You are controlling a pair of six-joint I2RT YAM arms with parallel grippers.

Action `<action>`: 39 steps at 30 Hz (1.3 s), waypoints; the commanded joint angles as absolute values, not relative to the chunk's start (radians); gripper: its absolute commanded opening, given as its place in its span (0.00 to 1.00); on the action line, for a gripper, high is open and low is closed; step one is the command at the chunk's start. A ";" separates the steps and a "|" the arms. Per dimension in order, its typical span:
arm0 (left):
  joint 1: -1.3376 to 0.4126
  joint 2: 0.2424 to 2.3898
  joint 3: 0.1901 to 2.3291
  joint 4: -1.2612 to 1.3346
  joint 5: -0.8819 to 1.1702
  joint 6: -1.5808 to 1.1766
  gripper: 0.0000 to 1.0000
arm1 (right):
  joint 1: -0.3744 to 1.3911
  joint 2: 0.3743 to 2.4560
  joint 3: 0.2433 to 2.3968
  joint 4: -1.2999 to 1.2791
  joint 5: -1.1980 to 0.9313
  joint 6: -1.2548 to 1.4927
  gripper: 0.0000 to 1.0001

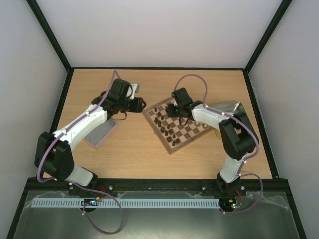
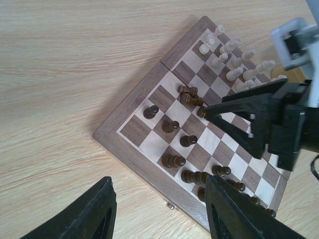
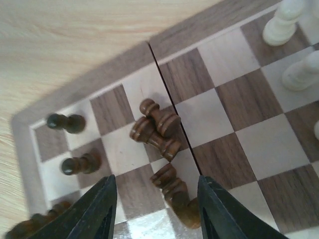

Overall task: Set up the chess pieces on the board
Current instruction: Pick up the chess piece from the chessboard, then place the chess piece on the chessboard.

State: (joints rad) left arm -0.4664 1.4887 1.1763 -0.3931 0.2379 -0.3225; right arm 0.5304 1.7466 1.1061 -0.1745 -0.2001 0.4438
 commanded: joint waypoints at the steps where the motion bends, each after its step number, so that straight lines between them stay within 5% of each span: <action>1: -0.451 1.441 1.132 -0.330 0.248 -0.334 0.51 | 0.530 1.813 1.183 -0.275 -0.202 0.294 0.43; 14: -0.436 1.402 1.091 -0.301 0.293 -0.336 0.51 | 0.541 1.925 1.240 -0.377 -0.172 0.211 0.34; 20: -0.436 1.390 1.088 -0.299 0.296 -0.340 0.52 | 0.545 1.927 1.246 -0.402 -0.113 0.246 0.17; 25: -0.436 1.375 1.072 -0.272 0.316 -0.357 0.54 | 0.545 1.856 1.211 -0.381 -0.142 0.294 0.16; 32: -0.442 1.319 0.975 -0.083 0.367 -0.434 0.57 | 0.543 1.639 1.132 -0.268 -0.213 0.565 0.19; 39: -0.564 1.257 0.850 0.182 0.274 -0.475 0.61 | 0.544 1.411 0.937 0.098 -0.349 1.176 0.19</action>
